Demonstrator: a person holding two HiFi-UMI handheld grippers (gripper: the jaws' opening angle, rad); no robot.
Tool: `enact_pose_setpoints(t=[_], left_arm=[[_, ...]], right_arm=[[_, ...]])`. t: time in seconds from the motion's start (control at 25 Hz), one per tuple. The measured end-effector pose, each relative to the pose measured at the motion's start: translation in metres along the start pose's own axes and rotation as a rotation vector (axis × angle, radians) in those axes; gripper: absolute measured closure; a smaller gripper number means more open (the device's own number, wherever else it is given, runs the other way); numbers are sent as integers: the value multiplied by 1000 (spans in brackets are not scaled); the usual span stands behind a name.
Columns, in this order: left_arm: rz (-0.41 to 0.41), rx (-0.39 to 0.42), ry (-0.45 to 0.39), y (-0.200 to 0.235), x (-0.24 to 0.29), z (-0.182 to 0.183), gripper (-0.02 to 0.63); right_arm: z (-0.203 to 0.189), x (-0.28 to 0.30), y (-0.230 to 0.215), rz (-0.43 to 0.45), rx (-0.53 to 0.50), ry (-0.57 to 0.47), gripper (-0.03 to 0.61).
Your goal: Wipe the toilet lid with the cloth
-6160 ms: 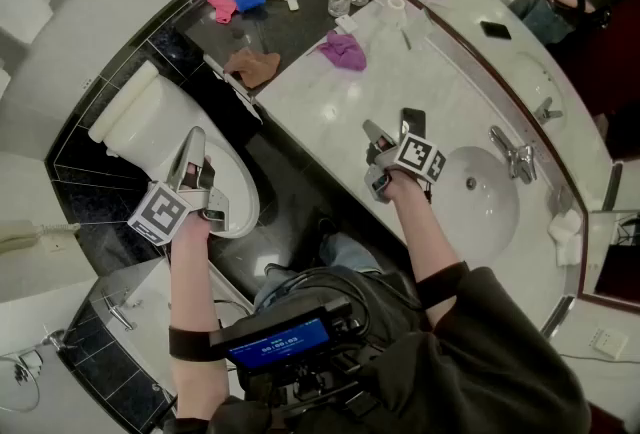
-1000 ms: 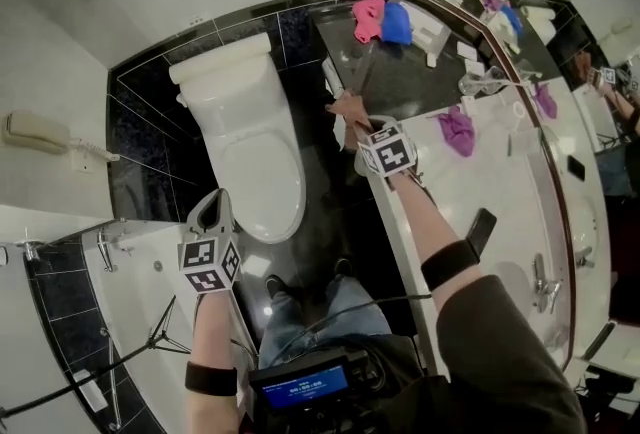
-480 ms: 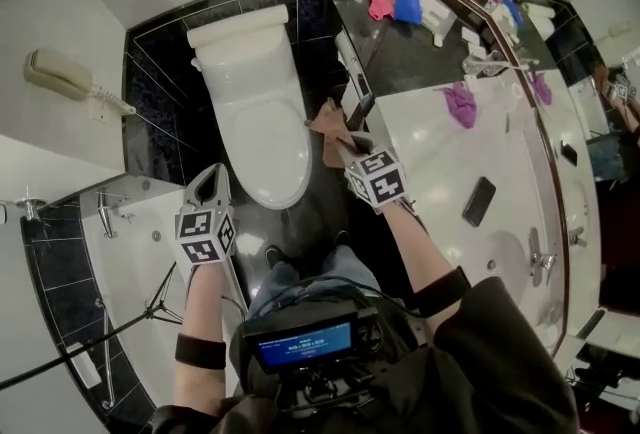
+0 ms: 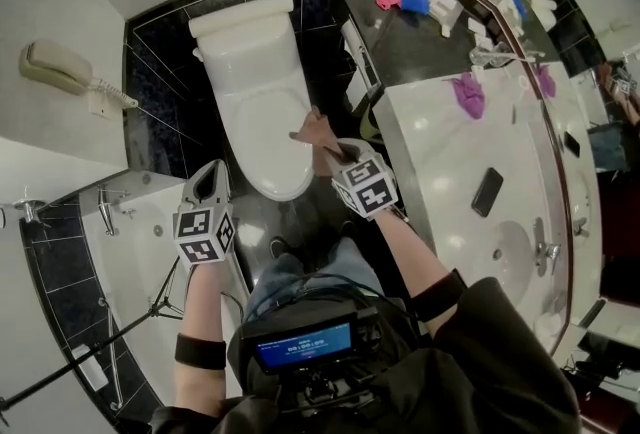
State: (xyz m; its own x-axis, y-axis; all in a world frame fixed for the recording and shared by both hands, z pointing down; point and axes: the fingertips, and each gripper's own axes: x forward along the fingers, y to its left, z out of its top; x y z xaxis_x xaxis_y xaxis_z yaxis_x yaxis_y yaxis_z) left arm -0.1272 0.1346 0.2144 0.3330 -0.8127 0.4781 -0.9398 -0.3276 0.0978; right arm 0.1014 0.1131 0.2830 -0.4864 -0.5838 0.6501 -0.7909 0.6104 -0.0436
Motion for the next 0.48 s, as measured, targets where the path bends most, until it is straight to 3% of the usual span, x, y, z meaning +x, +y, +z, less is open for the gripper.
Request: enact_pose_setpoints(t=[0.24, 0.48], left_arm=[[-2, 8, -10, 25, 5, -8, 612], [0, 26, -6, 61, 34, -30, 612]], right_arm=[[6, 37, 40, 44, -23, 41, 509], [8, 119, 54, 77, -91, 92, 508]])
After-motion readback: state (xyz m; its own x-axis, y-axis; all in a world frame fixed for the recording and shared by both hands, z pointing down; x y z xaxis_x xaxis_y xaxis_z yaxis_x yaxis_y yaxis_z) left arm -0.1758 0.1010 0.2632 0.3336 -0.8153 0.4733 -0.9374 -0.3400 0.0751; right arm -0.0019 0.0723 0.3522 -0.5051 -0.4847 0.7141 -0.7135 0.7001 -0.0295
